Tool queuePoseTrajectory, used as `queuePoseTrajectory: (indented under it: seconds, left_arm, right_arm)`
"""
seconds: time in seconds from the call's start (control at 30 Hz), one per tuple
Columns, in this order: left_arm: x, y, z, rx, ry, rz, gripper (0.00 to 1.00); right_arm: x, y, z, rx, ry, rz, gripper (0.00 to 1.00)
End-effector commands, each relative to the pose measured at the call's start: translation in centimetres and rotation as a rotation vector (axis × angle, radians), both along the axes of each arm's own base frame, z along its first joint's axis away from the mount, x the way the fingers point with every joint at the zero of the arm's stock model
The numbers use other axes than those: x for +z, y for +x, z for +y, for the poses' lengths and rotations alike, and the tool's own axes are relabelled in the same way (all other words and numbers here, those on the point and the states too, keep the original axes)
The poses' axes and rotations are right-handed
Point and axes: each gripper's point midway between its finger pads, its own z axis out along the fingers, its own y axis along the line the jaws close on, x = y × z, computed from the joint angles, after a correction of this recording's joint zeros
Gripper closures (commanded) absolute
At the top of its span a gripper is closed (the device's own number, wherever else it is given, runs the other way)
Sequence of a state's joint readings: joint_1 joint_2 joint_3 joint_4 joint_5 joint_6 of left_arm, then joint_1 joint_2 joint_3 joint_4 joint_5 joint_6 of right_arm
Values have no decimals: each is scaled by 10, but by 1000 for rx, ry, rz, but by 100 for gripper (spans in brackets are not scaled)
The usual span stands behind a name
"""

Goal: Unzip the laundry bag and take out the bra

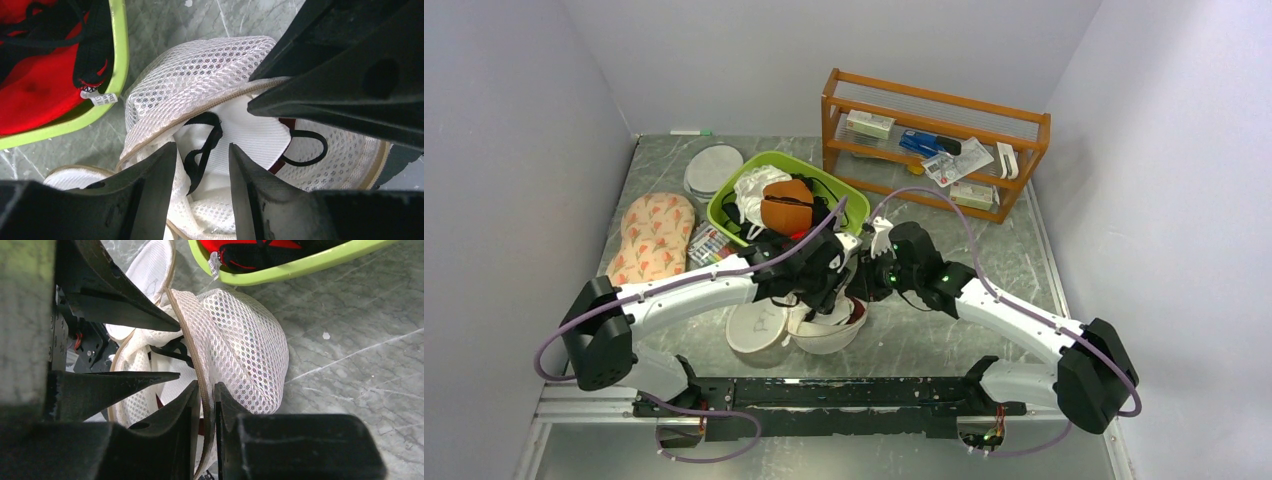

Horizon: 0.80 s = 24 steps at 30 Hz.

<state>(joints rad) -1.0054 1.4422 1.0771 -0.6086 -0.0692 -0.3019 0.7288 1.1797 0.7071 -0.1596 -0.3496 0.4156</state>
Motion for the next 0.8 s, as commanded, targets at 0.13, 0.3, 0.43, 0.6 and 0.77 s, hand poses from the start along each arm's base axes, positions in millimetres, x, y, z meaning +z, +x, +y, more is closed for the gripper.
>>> queuePoseTrajectory:
  seconds: [0.13,0.3,0.43,0.6,0.77]
  left_arm:
    - [-30,-7,-4,-25,51,24,48]
    - [-21,-10,1,-8,59,4,65]
    - [8,-11,1,6,3,-18,93]
    - [66,-19,-4,-27,-159,-64,93]
    - [138,-22,-3,-52,-359,-181,93]
  right_arm:
    - [2,-2,0,-4,18,-14,84]
    - [-2,-2,-2,-4,5,-9,84]
    - [-5,-2,-2,-5,2,-8,84]
    - [-10,0,-5,-25,-15,-12,83]
    - [-13,2,-9,-43,-29,-17,83]
